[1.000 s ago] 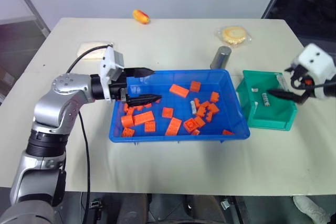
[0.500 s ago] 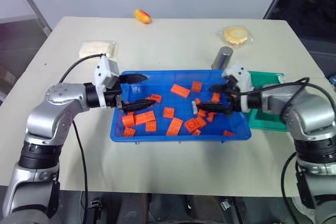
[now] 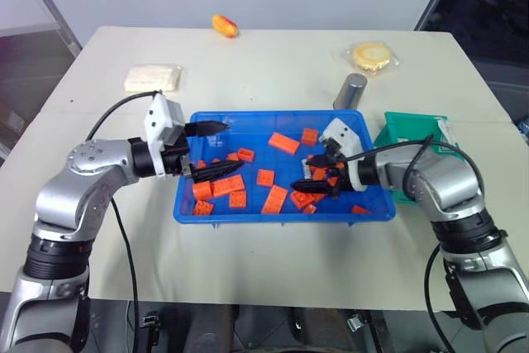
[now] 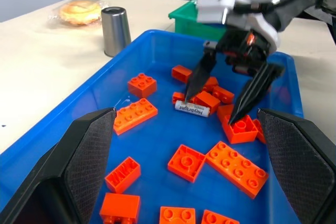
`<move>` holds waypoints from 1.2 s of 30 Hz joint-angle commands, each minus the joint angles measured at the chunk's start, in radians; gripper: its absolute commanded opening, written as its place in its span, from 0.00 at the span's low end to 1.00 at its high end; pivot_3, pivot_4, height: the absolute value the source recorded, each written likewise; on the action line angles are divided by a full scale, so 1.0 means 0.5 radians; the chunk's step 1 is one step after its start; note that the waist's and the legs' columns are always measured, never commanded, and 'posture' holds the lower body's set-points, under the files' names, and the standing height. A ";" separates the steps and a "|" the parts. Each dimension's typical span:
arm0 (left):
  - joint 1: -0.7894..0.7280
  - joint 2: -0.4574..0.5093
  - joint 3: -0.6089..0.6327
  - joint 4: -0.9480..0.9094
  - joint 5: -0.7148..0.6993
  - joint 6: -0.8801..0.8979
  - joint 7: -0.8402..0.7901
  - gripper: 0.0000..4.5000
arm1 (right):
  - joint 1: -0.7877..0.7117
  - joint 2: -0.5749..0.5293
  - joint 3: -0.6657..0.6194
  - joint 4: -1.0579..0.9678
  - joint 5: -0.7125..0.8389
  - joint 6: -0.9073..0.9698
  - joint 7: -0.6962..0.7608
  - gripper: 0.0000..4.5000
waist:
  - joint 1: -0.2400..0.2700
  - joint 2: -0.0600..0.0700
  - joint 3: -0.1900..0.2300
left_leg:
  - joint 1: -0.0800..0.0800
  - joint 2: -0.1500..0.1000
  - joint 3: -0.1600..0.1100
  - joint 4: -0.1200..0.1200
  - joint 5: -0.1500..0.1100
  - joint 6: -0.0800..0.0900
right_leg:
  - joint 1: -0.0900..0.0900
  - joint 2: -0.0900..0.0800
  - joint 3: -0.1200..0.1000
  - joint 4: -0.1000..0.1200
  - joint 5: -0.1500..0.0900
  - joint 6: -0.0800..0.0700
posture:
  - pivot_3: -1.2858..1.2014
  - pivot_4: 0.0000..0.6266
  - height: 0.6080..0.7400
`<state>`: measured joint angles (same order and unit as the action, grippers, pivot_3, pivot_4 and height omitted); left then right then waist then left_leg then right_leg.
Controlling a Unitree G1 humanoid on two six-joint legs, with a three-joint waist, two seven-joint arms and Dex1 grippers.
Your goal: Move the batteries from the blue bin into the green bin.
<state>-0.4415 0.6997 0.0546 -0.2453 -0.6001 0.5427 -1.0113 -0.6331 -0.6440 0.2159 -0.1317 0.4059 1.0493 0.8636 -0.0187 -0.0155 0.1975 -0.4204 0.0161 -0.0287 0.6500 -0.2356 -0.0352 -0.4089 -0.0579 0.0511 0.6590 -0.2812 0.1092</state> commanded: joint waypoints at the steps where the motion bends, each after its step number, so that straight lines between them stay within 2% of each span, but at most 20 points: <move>1: 0.007 0.018 0.048 -0.080 -0.014 -0.008 0.021 1.00 | -0.062 -0.010 0.027 0.030 -0.044 -0.047 -0.005 1.00 | 0.000 0.000 0.000 | 0.000 0.000 0.000 0.000 0.000 0.000 | 0.000 0.000 0.000 0.000 0.000 0.000 | 0.52 0.24 1.00; 22: 0.021 -0.020 0.017 -0.079 0.006 -0.043 0.044 1.00 | -0.174 -0.017 0.269 0.256 -0.371 -0.301 0.039 1.00 | 0.001 -0.001 0.000 | 0.001 0.000 0.000 0.000 0.000 0.000 | 0.000 0.000 0.000 0.000 0.000 0.000 | 0.52 0.24 1.00; 26: 0.015 -0.018 0.023 -0.070 0.010 -0.049 0.039 1.00 | -0.193 0.044 0.290 0.347 -0.413 -0.344 0.040 1.00 | -0.002 -0.001 -0.001 | 0.001 0.000 0.000 0.000 0.000 0.000 | 0.000 0.000 0.000 0.000 0.000 0.000 | 0.52 0.24 1.00; 29: 0.024 -0.006 0.035 -0.077 0.007 -0.047 0.039 1.00 | -0.212 0.078 0.316 0.373 -0.452 -0.377 0.050 0.82 | -0.004 -0.001 -0.001 | 0.002 0.000 0.000 0.000 0.000 0.000 | 0.001 0.001 0.000 0.000 0.000 0.000 | 0.52 0.24 1.00; 30: 0.029 -0.003 0.039 -0.080 0.006 -0.047 0.039 1.00 | -0.216 0.087 0.323 0.381 -0.467 -0.389 0.052 0.72 | -0.003 -0.001 -0.001 | 0.002 0.000 0.000 -0.001 0.000 0.000 | 0.000 0.001 0.000 0.000 0.000 0.000 | 0.52 0.24 1.00; 36: 0.048 0.007 0.049 -0.097 0.004 -0.043 0.046 1.00 | -0.223 0.096 0.338 0.389 -0.509 -0.424 0.085 0.04 | -0.002 -0.001 -0.001 | 0.002 0.000 0.000 -0.001 0.000 0.000 | 0.001 0.001 0.000 0.000 0.000 0.000 | 0.52 0.24 1.00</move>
<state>-0.4201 0.6896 0.0534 -0.2575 -0.5974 0.5346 -0.9916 -0.7400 -0.5986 0.3738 0.0618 0.1644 0.8366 0.8982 -0.0196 -0.0161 0.1971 -0.4196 0.0163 -0.0288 0.6497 -0.2356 -0.0352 -0.4085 -0.0575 0.0511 0.6591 -0.2813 0.1091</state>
